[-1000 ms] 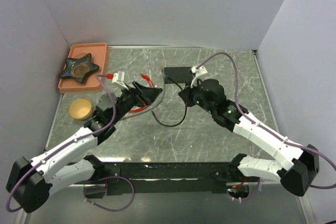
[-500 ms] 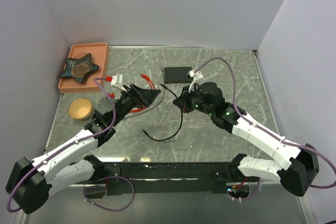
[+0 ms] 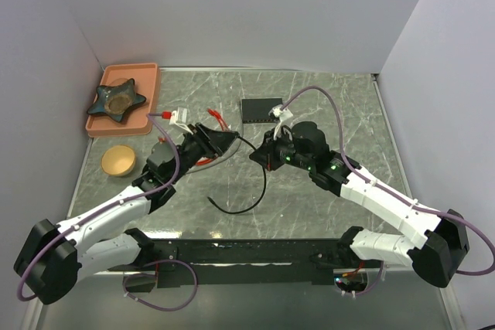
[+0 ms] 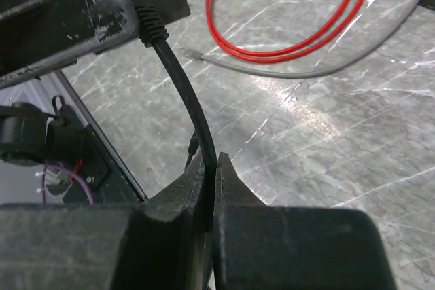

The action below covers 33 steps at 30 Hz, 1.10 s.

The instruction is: Insert the plug into the switch port

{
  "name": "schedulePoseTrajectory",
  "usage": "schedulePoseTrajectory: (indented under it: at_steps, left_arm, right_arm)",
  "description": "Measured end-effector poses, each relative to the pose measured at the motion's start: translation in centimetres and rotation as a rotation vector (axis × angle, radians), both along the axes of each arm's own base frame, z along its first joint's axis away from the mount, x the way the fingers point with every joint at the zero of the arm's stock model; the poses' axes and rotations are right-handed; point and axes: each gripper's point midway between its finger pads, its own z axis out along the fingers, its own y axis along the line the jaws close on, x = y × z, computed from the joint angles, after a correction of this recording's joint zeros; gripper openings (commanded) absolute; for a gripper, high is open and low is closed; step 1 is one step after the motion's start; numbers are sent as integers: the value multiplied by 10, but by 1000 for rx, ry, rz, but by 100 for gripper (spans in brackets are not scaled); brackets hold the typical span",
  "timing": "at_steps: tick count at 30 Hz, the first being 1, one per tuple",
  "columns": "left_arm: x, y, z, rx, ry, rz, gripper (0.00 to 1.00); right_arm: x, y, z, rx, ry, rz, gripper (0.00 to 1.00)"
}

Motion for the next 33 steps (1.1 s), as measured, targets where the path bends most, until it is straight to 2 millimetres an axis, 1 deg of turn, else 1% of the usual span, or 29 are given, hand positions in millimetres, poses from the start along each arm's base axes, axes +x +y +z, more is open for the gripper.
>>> schedulePoseTrajectory:
  at_steps: [1, 2, 5, 11, 17, 21, 25, 28, 33]
  left_arm:
    - [0, 0, 1, -2, -5, 0, 61]
    - [-1, 0, 3, -6, -13, -2, 66]
    - [-7, 3, 9, -19, -46, -6, 72]
    - [-27, 17, 21, -32, -139, -9, 77]
    - [-47, 35, 43, -33, -274, 3, 78]
    - [-61, 38, 47, -15, -345, -27, 75]
    - [-71, 37, 48, 1, -391, -67, 72]
    - [-76, 33, 47, 14, -409, -101, 70]
    - [-82, 24, 44, 21, -425, -164, 66]
  right_arm:
    - [-1, 1, 0, 0, -1, 7, 0]
    - [-2, 1, 0, -1, -2, 14, 0]
    - [-6, 3, -1, -3, 0, 40, 0]
    - [-24, 12, -3, -18, 24, 180, 0]
    - [-46, 17, 9, 6, 48, 357, 0]
    - [-53, 15, 21, 44, 59, 446, 0]
    - [-59, 11, 27, 87, 82, 505, 0]
    - [-61, 8, 33, 122, 98, 536, 0]
    - [-68, 6, 37, 147, 110, 578, 0]
